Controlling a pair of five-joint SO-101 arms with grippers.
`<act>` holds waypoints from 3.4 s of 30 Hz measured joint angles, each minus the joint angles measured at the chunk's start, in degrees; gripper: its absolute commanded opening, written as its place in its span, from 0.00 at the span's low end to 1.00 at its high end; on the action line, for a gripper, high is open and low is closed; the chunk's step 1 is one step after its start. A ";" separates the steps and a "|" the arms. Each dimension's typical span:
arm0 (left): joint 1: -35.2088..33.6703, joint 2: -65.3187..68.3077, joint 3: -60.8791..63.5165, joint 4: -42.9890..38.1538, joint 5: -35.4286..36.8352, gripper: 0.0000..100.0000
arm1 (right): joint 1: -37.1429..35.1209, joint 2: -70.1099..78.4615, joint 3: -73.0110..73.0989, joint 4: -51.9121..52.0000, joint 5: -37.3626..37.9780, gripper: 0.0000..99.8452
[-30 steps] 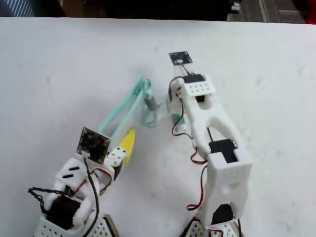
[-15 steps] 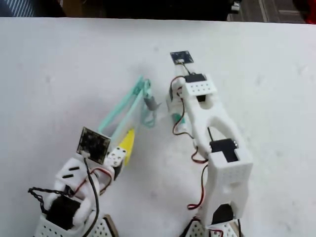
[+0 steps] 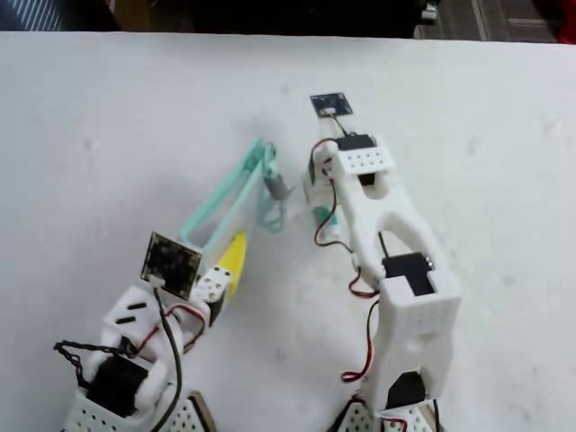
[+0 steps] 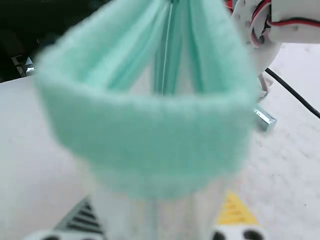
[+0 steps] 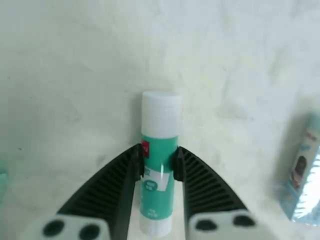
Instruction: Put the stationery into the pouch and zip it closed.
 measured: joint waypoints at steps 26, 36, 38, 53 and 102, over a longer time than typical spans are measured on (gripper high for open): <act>-1.05 0.00 0.00 -0.09 0.00 0.20 | 0.97 -5.36 -8.35 10.02 0.00 0.02; -1.05 0.00 0.09 -0.09 0.00 0.21 | 0.70 -23.47 -20.22 18.90 0.00 0.02; -1.05 0.00 0.09 -0.09 0.00 0.21 | -0.18 -28.40 -23.38 20.04 0.00 0.02; -1.05 0.00 0.09 -0.09 4.48 0.26 | -27.43 -54.07 -24.26 17.05 0.00 0.02; -1.05 0.79 -5.19 4.66 5.01 0.26 | -29.98 -82.29 49.41 -49.49 -3.87 0.02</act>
